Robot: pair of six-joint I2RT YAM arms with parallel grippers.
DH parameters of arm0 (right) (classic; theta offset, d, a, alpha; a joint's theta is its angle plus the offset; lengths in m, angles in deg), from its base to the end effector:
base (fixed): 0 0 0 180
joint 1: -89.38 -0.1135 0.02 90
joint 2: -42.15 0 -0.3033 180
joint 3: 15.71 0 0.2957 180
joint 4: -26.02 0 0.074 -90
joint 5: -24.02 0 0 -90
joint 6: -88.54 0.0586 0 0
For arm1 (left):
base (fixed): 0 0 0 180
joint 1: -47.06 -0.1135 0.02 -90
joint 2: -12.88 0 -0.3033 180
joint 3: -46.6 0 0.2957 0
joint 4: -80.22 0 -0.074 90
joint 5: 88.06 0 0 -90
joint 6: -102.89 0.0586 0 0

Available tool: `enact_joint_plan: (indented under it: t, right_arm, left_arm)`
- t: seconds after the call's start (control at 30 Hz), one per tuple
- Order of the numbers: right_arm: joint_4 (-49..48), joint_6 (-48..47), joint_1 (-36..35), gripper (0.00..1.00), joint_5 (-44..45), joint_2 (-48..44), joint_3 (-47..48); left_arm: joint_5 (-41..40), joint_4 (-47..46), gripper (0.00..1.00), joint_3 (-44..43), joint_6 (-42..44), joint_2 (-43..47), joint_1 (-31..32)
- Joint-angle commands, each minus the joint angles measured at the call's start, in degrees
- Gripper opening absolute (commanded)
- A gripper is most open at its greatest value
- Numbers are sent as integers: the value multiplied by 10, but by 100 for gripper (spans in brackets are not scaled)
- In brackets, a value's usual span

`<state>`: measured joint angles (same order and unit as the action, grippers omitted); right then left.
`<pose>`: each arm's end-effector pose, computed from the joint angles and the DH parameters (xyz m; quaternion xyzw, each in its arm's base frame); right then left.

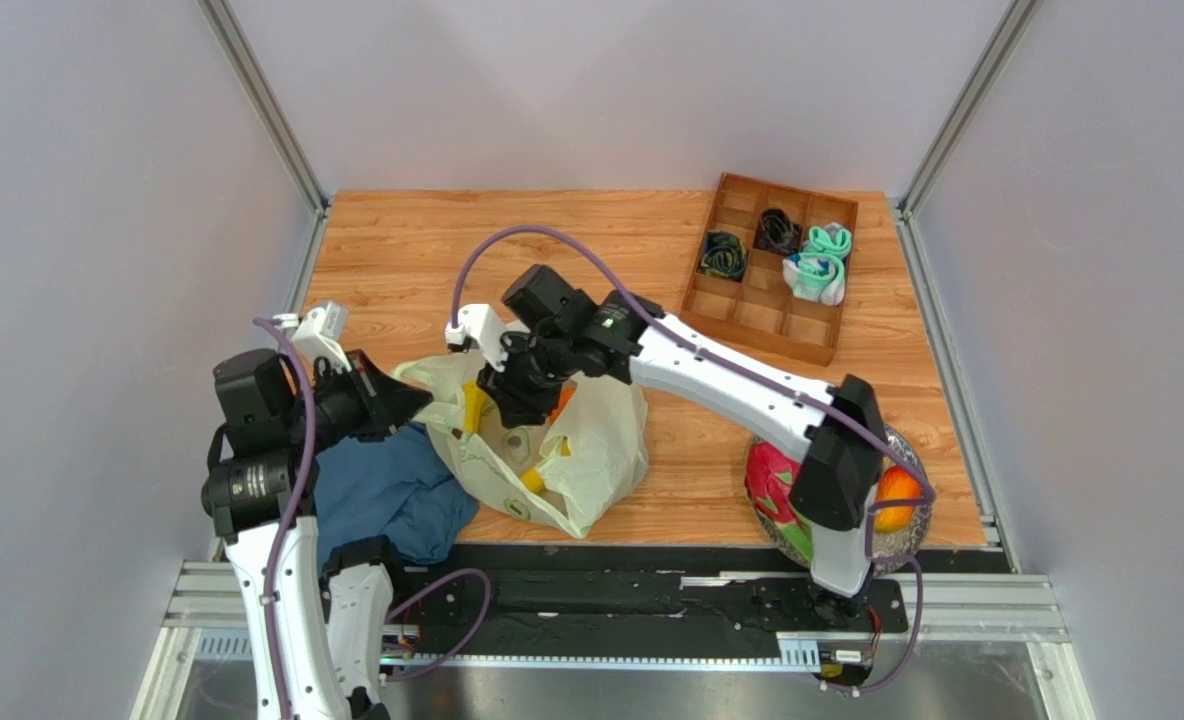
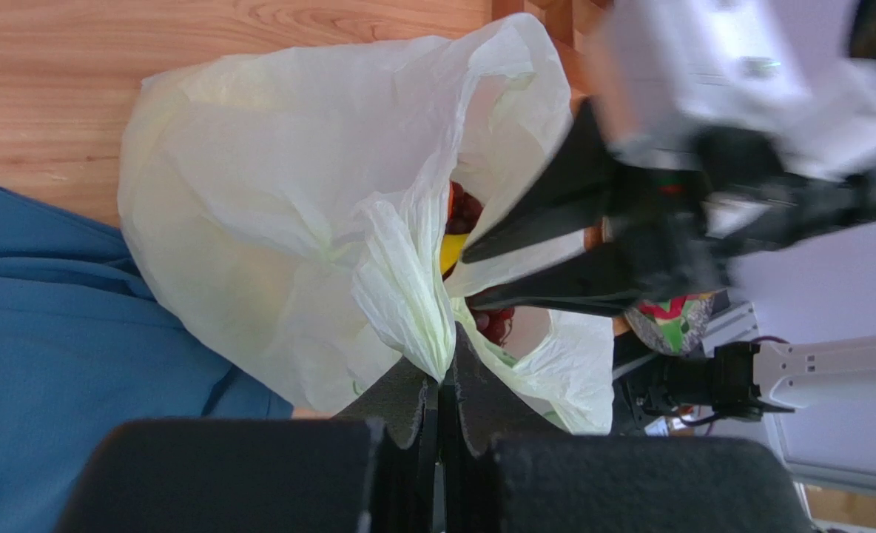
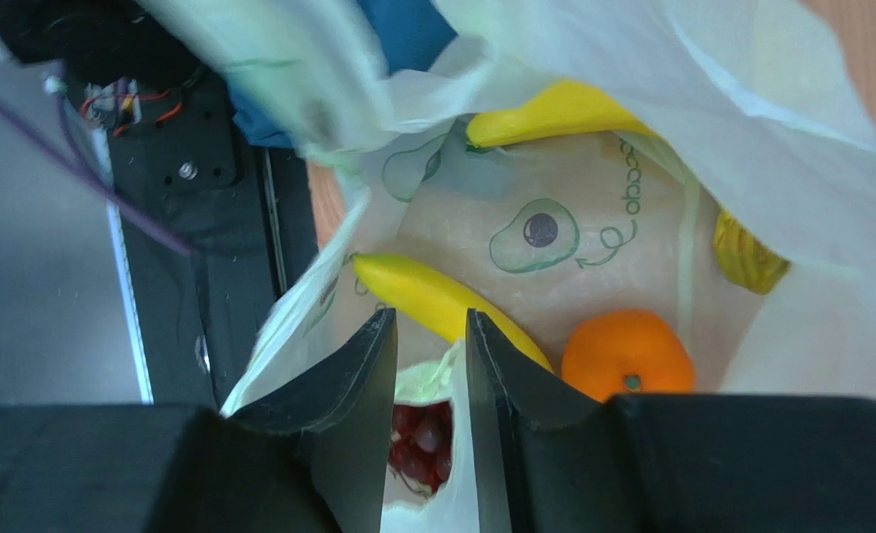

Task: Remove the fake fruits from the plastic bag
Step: Take out the fake fruit from the plastic bag.

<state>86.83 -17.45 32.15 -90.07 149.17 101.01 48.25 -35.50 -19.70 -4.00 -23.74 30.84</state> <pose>0.2399 0.4168 0.3541 -0.6057 0.6988 0.2988 0.2354 0.1345 -0.0050 0.3758 -0.0567 0.8324 -0.3506 0.4254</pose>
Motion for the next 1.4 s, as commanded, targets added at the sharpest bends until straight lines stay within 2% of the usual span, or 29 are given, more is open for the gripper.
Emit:
enact_joint_plan:
  t: [0.0,0.03,0.1,0.13,0.17,0.2,0.27,0.3,0.43,0.57,0.67,0.87,0.93,0.97,1.0,1.03,1.13,1.23,1.37]
  right_arm:
    - [-59,118,8,32,84,50,34]
    - [-62,133,7,31,93,63,44]
    - [-68,180,8,32,94,103,76]
    - [-80,199,7,35,111,118,88]
    - [-81,217,7,44,122,131,101]
    - [-82,249,8,56,132,144,115]
    - [-81,285,8,85,161,179,157]
    - [-81,322,8,90,168,190,167]
    - [-84,382,7,91,151,237,204]
    - [-86,415,3,85,140,271,218]
    - [-86,448,-2,84,142,301,219]
    - [-74,451,-18,81,208,353,262]
    - [-81,427,-19,72,201,367,281]
    - [-85,418,-18,60,203,363,281]
    - [-86,403,-17,53,207,346,277]
    - [-90,393,-12,40,192,333,271]
    - [-103,338,8,22,117,258,231]
    - [-95,281,25,11,62,181,183]
    - [-42,206,27,10,26,117,154]
  left_arm:
    - [-48,84,0,-79,48,10,-6]
    - [-99,117,0,-89,48,10,-8]
    - [-138,146,0,-112,46,9,-11]
    - [-140,162,0,-115,48,8,-11]
    - [-127,169,0,-117,55,8,-11]
    - [-103,170,0,-113,60,7,-10]
    - [1,174,0,-105,75,4,-11]
    - [68,178,0,-98,82,0,-11]
    - [149,227,0,-92,131,-4,-11]
    - [179,251,0,-97,161,-2,-10]
    - [186,244,0,-97,162,-1,-11]
    - [174,242,0,-85,164,2,-11]
    - [165,239,0,-87,164,1,-10]
    - [160,235,0,-87,162,1,-11]
    - [145,228,0,-84,159,0,-10]
    - [141,220,0,-82,151,1,-10]
    - [128,166,0,-60,115,1,-11]
    - [86,93,0,-45,77,-14,-11]
    - [34,12,0,-60,57,-37,-10]
